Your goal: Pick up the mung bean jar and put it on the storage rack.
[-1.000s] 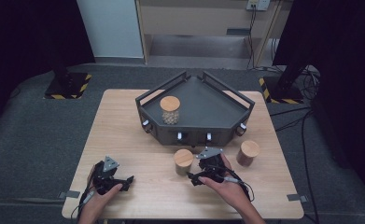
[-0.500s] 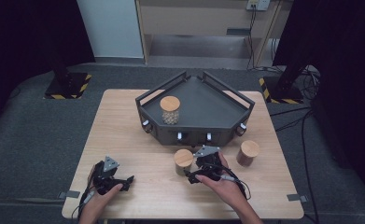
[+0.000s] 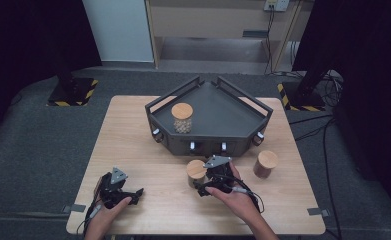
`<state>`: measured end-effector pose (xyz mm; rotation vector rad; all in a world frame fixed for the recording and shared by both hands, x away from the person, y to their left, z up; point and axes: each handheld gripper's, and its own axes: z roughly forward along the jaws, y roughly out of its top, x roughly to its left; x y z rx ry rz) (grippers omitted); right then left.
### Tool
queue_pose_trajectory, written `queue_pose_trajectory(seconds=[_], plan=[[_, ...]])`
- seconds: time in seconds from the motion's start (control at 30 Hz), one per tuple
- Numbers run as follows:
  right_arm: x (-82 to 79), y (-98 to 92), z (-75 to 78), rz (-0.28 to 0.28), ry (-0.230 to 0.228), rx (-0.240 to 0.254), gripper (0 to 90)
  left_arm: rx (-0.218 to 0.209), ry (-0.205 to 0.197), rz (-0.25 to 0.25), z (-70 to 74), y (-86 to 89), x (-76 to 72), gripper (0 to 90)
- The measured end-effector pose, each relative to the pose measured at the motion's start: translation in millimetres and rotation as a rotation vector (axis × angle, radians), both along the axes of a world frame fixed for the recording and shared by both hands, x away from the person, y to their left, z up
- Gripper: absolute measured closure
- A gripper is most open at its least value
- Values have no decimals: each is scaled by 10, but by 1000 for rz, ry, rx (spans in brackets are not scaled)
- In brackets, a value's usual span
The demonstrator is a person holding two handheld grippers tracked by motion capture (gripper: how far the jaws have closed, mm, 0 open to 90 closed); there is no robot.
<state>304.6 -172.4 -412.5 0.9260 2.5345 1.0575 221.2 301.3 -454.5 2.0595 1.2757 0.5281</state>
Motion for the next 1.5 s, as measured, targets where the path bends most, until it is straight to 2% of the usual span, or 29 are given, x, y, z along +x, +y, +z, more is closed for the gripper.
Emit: queue_pose_trajectory(seconds=[0.4,0.6,0.77,0.93,1.03,1.5], plan=[[23,135,-56,1,5,14,145,0,0,0,0,0,0,0],[25,198,-81,-6,-6,24,175,0,0,0,0,0,0,0],[-2,245,-101,-24,-23,26,251,0,0,0,0,0,0,0],[-60,239,-122,-43,-39,34,255,0,0,0,0,0,1,0],[-71,186,-109,-49,-25,60,255,0,0,0,0,1,1,0],[-188,-15,137,-44,-56,28,255,0,0,0,0,0,0,0]])
